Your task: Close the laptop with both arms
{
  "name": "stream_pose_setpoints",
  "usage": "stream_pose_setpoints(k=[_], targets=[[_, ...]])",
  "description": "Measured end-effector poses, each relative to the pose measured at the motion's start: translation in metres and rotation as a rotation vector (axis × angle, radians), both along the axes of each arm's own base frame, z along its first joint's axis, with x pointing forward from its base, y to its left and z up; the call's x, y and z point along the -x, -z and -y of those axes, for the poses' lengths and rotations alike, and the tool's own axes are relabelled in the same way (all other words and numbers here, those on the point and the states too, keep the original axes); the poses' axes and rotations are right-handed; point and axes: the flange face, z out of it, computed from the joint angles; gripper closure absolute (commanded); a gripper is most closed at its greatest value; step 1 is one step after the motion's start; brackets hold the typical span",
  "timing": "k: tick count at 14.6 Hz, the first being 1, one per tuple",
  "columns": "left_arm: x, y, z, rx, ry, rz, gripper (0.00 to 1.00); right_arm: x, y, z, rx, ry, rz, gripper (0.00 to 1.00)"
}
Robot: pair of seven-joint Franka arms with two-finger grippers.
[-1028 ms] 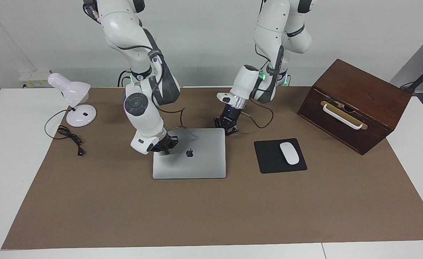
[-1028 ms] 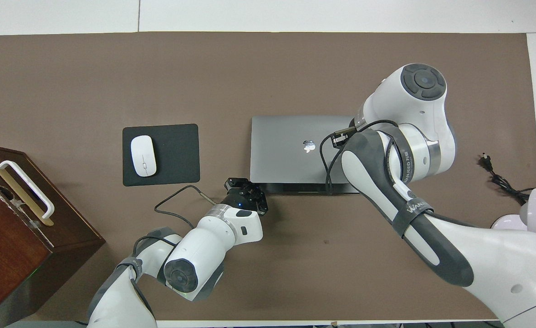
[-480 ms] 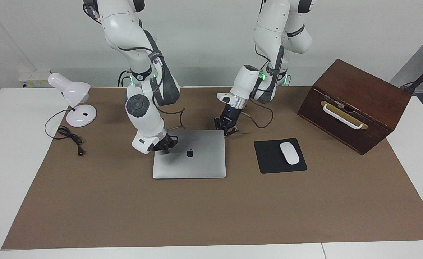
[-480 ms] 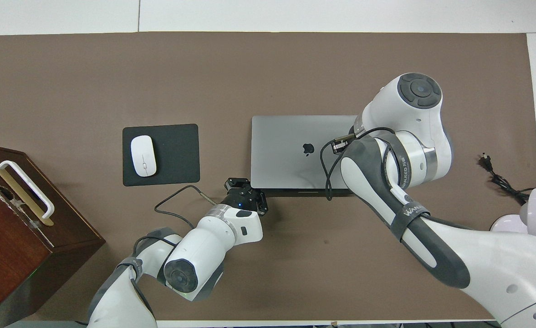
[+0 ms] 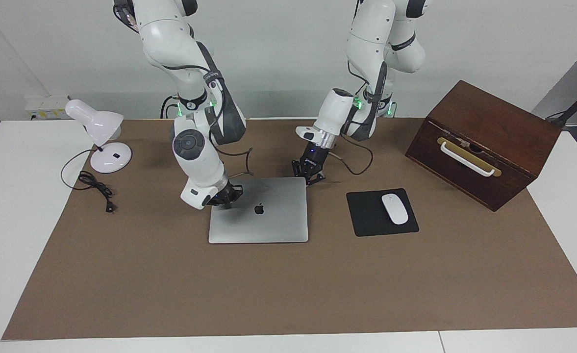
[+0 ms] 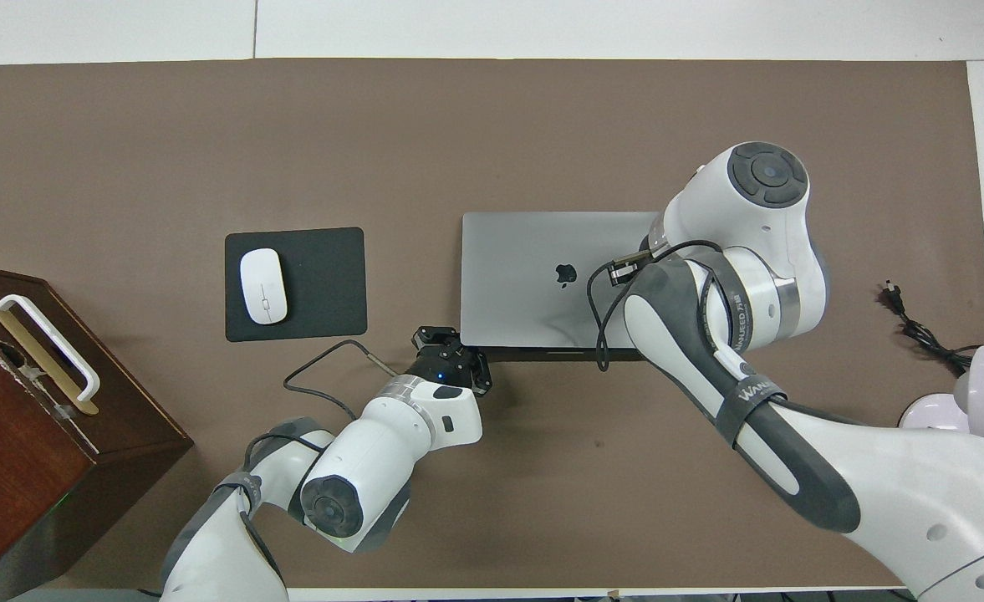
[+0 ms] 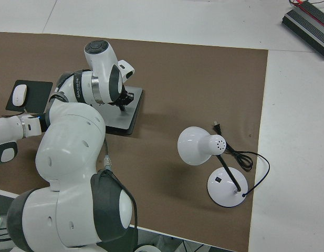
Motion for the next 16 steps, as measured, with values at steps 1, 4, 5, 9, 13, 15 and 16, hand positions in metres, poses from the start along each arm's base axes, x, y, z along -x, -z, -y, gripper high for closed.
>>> stream_pose_setpoints(k=[1, 4, 5, 9, 13, 15, 16], targets=[[0.0, 0.0, 0.0, 0.0, 0.0, 0.0, 1.0, 0.0, -0.002, 0.0, 0.0, 0.0, 0.002, 1.0], [0.0, 0.0, 0.0, 0.0, 0.0, 0.0, 1.0, -0.003, -0.016, 0.0, 0.002, -0.003, -0.013, 1.0], [0.0, 0.0, 0.0, 0.0, 0.0, 0.0, 1.0, -0.005, -0.025, 0.0, 0.004, -0.005, -0.023, 1.0], [0.0, 0.0, 0.0, 0.0, 0.0, 0.0, 1.0, -0.01, -0.071, 0.003, 0.013, -0.013, -0.066, 1.0], [0.0, 0.0, 0.0, 0.001, -0.001, 0.001, 1.0, -0.009, -0.118, 0.03, 0.021, 0.018, -0.087, 1.0], [0.0, 0.0, -0.001, 0.001, -0.002, 0.0, 1.0, -0.002, -0.143, 0.044, 0.024, 0.036, -0.083, 0.84], [0.001, 0.0, -0.003, 0.0, -0.004, -0.001, 1.0, 0.001, -0.156, 0.055, 0.025, 0.05, -0.079, 0.46]])
